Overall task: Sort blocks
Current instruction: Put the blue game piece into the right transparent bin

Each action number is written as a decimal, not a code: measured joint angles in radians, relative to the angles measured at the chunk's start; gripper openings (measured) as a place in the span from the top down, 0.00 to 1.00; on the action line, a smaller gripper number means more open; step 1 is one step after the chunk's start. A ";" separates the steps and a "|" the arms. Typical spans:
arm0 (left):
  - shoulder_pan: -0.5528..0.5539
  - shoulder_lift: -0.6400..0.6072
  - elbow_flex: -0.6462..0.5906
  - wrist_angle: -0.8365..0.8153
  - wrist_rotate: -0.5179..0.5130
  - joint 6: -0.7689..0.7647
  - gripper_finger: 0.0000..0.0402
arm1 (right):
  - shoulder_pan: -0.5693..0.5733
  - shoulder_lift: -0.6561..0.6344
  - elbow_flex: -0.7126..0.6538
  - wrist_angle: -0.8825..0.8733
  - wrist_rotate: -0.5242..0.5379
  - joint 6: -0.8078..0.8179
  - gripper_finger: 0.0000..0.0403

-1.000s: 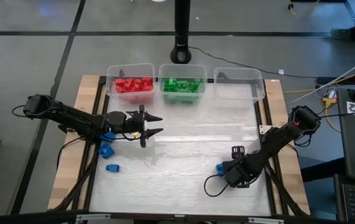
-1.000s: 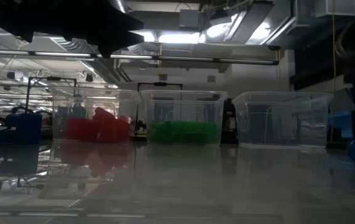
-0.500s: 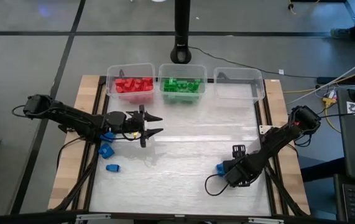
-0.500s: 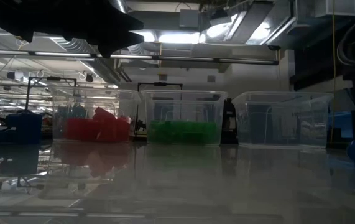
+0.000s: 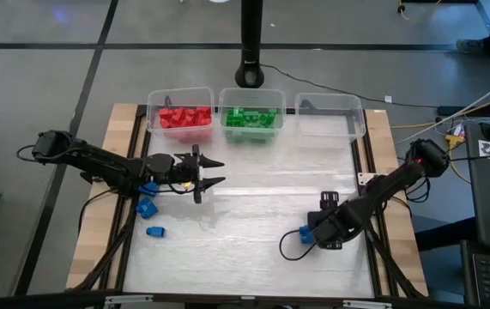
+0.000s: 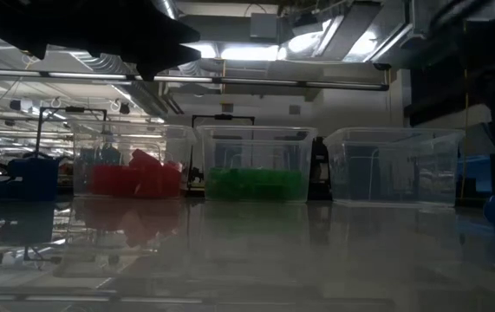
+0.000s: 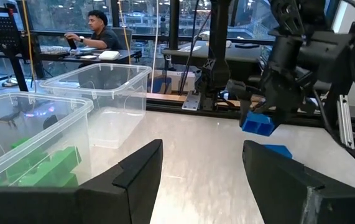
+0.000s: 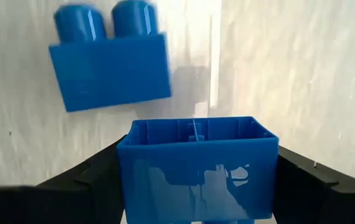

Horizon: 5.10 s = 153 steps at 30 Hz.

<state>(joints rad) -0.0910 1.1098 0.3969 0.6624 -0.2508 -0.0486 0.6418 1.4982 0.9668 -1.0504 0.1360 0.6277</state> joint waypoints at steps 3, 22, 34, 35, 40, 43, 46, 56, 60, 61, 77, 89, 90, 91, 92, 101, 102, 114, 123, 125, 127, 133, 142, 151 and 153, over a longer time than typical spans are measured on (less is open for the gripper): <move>0.000 0.000 0.000 -0.001 0.000 0.000 0.47 | -0.023 -0.028 0.000 0.000 0.021 -0.011 0.26; 0.000 0.000 0.000 0.000 0.000 0.002 0.47 | -0.204 -0.129 0.001 0.003 0.134 -0.242 0.26; 0.000 0.000 0.000 0.003 0.000 0.003 0.47 | -0.407 -0.247 0.001 0.002 0.258 -0.456 0.27; 0.000 0.000 0.000 0.004 0.000 0.004 0.47 | -0.434 -0.264 0.001 0.002 0.275 -0.480 0.27; 0.000 0.000 0.000 0.003 0.000 0.003 0.47 | -0.594 -0.353 0.001 0.012 0.380 -0.599 0.27; 0.000 0.000 0.000 0.003 0.000 0.003 0.47 | -0.696 -0.403 0.001 0.070 0.421 -0.688 0.27; 0.000 0.000 0.000 0.003 0.000 0.003 0.47 | -0.802 -0.438 0.001 0.154 0.460 -0.781 0.27; 0.000 0.000 0.000 0.001 0.000 0.003 0.47 | -1.097 -0.433 0.002 0.299 0.443 -0.974 0.26; 0.000 0.000 0.000 0.000 0.000 0.003 0.47 | -1.159 -0.421 0.002 0.305 0.429 -0.998 0.24; 0.000 0.000 0.000 0.000 0.000 0.003 0.47 | -1.167 -0.420 0.002 0.304 0.430 -0.998 0.23; 0.000 0.000 0.000 -0.001 0.000 0.003 0.47 | -1.179 -0.418 0.002 0.299 0.404 -1.002 0.13; 0.000 0.000 0.000 -0.005 0.000 0.004 0.47 | -0.893 -0.456 0.001 0.249 -0.037 -0.856 0.13; 0.000 0.000 0.000 -0.006 0.000 0.004 0.47 | -0.849 -0.456 0.001 0.243 -0.047 -0.830 0.13; 0.000 0.000 0.000 -0.007 0.000 0.004 0.47 | -0.804 -0.456 0.001 0.235 -0.052 -0.809 0.13; 0.000 0.000 0.000 -0.006 0.000 0.004 0.47 | -0.762 -0.456 0.001 0.228 -0.055 -0.785 0.13; 0.000 0.000 0.000 -0.005 0.000 0.004 0.47 | -0.424 -0.446 0.001 0.220 0.010 -0.613 0.13; 0.000 0.000 0.000 -0.004 0.000 0.004 0.47 | -0.403 -0.440 0.001 0.220 0.024 -0.600 0.13; 0.000 0.000 0.000 0.003 0.000 0.003 0.47 | -0.257 -0.295 0.001 0.251 0.078 -0.608 0.06; 0.000 0.000 0.000 -0.001 0.000 0.003 0.47 | -0.186 -0.142 0.001 0.301 0.065 -0.560 0.01; 0.000 0.000 0.000 -0.001 0.000 0.003 0.47 | -0.149 -0.114 0.001 0.293 0.063 -0.523 0.01; 0.000 0.000 0.000 -0.001 0.000 0.003 0.47 | -0.112 -0.093 0.001 0.287 0.054 -0.488 0.01; 0.000 0.000 0.000 -0.001 0.000 0.003 0.47 | -0.015 -0.054 0.001 0.288 0.038 -0.450 0.01; 0.000 0.000 0.000 -0.001 0.000 0.000 0.47 | 0.015 -0.053 0.000 0.419 0.082 -0.363 0.01; 0.000 0.000 0.000 -0.002 0.000 -0.001 0.47 | 0.022 -0.025 -0.005 0.327 0.052 -0.294 0.01; 0.000 0.000 0.000 -0.008 0.000 -0.001 0.47 | 0.027 -0.018 -0.021 0.338 0.053 -0.293 0.01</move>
<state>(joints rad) -0.0910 1.1098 0.3969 0.6544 -0.2508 -0.0494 0.6685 1.4797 0.9456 -0.7121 0.1887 0.3351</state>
